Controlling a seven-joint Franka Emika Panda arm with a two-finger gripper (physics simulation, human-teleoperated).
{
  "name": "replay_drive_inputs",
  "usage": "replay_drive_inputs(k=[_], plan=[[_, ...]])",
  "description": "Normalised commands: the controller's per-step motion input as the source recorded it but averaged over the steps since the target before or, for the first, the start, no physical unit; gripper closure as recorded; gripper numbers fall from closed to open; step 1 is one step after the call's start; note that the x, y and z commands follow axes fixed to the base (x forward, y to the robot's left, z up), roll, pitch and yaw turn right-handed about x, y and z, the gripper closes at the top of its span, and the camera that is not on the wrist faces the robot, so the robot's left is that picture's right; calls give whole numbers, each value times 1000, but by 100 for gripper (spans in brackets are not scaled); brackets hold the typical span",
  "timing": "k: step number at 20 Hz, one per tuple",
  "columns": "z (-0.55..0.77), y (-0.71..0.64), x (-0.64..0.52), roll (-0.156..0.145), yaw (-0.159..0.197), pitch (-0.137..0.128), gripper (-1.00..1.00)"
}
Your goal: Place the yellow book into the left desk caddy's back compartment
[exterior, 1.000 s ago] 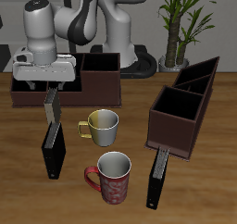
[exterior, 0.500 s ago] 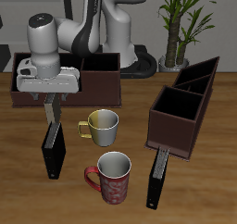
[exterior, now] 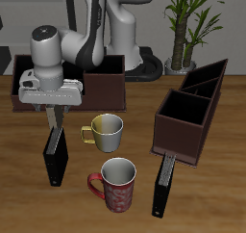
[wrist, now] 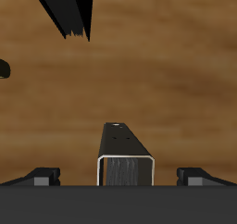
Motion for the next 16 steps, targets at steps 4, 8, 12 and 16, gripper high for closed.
replay_drive_inputs(k=[4,8,12,16], plan=[[-199,84,-193,-49,73,-79,-100],[-72,21,4,26,-14,-6,100],[18,-131,57,-18,-33,1,100],[162,-10,55,5,-14,2,100]])
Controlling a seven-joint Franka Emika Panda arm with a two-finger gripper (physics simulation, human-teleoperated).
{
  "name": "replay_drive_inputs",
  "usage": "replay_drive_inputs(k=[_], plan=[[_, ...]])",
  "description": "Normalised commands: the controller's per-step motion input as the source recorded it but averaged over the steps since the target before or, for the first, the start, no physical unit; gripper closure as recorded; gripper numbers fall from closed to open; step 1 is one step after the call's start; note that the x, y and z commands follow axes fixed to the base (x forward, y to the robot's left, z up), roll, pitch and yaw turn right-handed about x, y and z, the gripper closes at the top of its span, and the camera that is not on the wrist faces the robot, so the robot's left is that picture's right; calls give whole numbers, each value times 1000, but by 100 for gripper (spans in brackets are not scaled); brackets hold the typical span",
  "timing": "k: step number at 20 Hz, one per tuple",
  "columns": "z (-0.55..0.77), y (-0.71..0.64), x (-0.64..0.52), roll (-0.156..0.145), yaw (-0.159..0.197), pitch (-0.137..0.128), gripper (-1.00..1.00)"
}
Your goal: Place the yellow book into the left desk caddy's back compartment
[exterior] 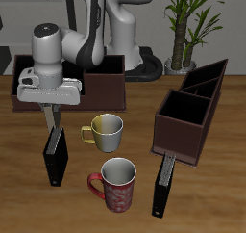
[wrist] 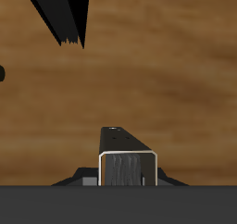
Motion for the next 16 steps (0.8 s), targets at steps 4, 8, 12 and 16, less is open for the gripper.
replay_drive_inputs(k=[4,8,12,16], plan=[[832,583,-115,52,14,-82,100],[757,555,-60,40,42,-42,100],[627,397,9,33,47,-56,100],[548,316,91,-18,-15,41,100]])
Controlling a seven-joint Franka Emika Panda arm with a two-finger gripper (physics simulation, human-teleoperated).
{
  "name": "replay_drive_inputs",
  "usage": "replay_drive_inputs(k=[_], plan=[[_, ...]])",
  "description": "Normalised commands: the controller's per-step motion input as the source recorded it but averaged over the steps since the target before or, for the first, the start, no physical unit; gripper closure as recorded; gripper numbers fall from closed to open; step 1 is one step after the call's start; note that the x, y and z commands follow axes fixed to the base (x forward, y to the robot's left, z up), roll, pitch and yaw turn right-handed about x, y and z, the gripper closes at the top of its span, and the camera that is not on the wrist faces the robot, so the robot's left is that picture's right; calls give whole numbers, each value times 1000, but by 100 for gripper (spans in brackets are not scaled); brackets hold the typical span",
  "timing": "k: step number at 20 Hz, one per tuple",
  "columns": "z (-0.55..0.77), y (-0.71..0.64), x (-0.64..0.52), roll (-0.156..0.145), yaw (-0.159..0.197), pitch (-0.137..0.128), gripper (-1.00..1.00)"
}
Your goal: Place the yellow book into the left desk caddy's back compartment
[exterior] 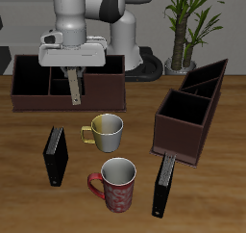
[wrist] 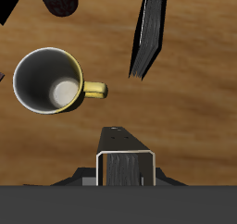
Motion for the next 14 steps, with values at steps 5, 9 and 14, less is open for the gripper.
replay_drive_inputs(k=[5,9,14], plan=[[515,404,52,-33,-9,-4,100],[306,425,-51,-2,-23,-2,100],[286,587,-173,34,-37,-1,100]])
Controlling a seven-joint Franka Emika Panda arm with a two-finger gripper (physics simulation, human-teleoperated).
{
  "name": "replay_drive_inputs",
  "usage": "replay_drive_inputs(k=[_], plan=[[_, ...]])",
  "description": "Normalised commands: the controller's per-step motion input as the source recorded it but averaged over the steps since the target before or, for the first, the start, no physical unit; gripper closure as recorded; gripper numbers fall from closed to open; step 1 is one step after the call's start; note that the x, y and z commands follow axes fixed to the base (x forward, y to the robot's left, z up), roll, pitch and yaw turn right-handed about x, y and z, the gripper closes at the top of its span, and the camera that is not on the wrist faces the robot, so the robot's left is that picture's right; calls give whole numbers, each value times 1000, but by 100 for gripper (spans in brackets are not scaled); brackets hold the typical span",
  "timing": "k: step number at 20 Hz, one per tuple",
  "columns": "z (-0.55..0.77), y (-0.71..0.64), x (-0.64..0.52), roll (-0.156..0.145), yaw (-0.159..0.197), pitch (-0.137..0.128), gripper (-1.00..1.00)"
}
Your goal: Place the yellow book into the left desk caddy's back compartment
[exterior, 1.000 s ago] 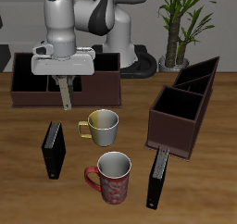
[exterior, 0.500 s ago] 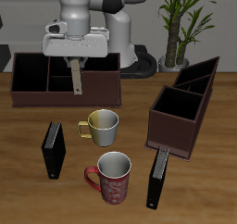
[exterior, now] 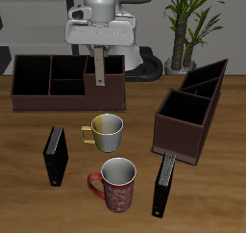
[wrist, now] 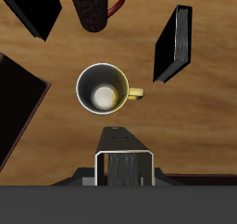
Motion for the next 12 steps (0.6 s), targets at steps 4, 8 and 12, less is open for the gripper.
replay_drive_inputs(k=[4,8,12], plan=[[154,386,-97,23,-55,9,100],[79,424,-80,0,-70,8,100],[3,451,-80,0,-50,27,100]])
